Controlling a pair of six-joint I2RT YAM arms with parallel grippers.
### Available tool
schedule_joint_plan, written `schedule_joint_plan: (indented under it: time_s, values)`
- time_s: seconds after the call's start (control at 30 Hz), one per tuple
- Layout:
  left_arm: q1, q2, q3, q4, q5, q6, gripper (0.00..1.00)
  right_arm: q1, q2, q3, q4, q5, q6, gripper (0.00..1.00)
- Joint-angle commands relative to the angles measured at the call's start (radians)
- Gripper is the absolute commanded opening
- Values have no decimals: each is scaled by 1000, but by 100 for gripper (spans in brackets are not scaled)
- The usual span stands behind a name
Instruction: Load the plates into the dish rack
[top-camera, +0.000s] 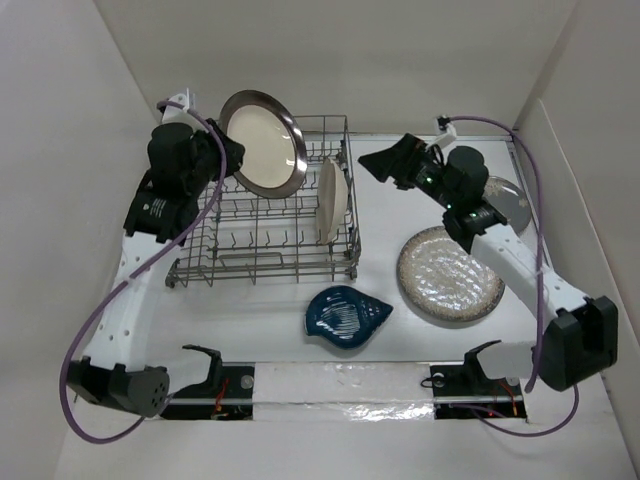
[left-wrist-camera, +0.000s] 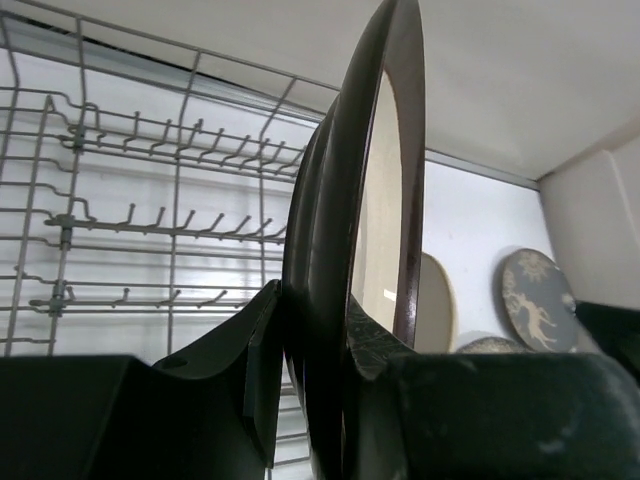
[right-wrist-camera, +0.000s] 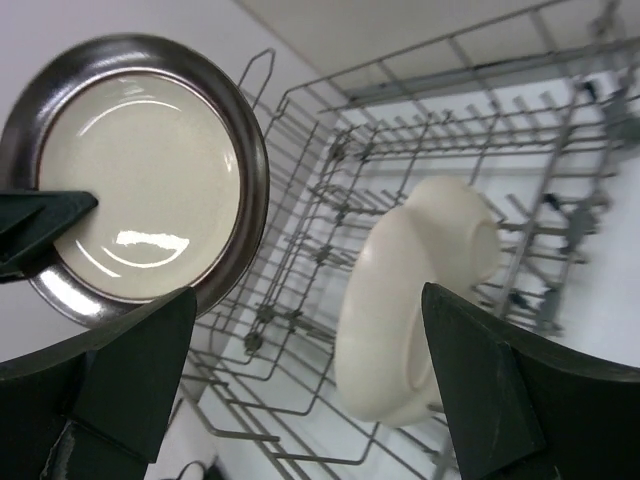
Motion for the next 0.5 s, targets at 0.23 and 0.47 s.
schedule_joint_plan:
  time_s: [0.23,0.47]
  values:
    - [-29,86,155,-8,-253,77,0,-150,-275,-36,-143,107,-169,100]
    - [-188,161,271,-60,-385,101,0,-186,-333,-108,-140,80,-154,100]
